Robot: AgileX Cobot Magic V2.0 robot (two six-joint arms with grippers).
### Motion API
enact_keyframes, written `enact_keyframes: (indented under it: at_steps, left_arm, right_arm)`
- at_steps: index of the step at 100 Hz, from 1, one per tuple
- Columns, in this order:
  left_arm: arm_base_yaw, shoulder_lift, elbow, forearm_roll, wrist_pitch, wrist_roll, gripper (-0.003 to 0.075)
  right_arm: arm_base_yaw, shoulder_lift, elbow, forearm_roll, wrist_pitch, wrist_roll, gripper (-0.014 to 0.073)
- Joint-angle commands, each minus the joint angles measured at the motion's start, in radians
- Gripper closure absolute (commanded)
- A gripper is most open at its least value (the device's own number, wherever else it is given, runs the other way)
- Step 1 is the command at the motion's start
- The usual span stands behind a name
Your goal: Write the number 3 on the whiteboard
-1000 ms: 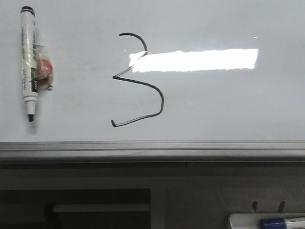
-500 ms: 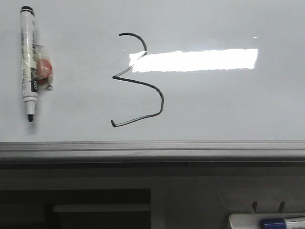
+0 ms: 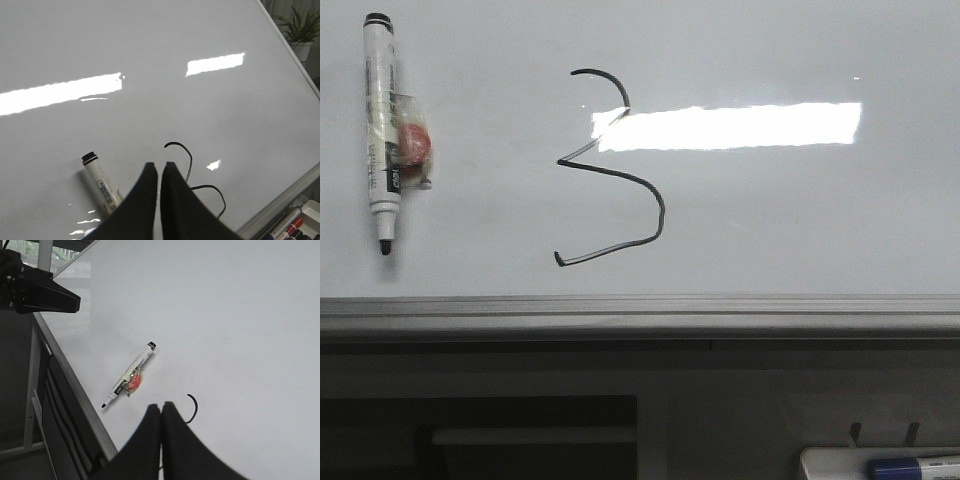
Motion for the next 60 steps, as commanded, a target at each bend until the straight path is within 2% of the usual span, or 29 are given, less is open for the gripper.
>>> enact_keyframes:
  at_steps: [1,17,40,60]
  left_arm:
    - [0.052,0.005,-0.024,0.006,-0.032,0.0,0.0741]
    - [0.256,-0.015,-0.016,0.018,0.033,0.0,0.0741]
    - [0.538,-0.149,0.081,0.028,0.036,0.0,0.0741]
    - [0.698,-0.307,0.202,0.028,0.105,0.0,0.0741]
  right_arm:
    - [-0.007,0.004,-0.023,-0.001,-0.073,-0.005,0.0643]
    - [-0.007,0.004,-0.023,-0.001,-0.073,-0.005,0.0643]
    - [-0.007,0.004,-0.023,-0.001,-0.073,-0.005,0.0643]
    - [-0.007,0.004,-0.023,-0.001,-0.073,-0.005,0.0643]
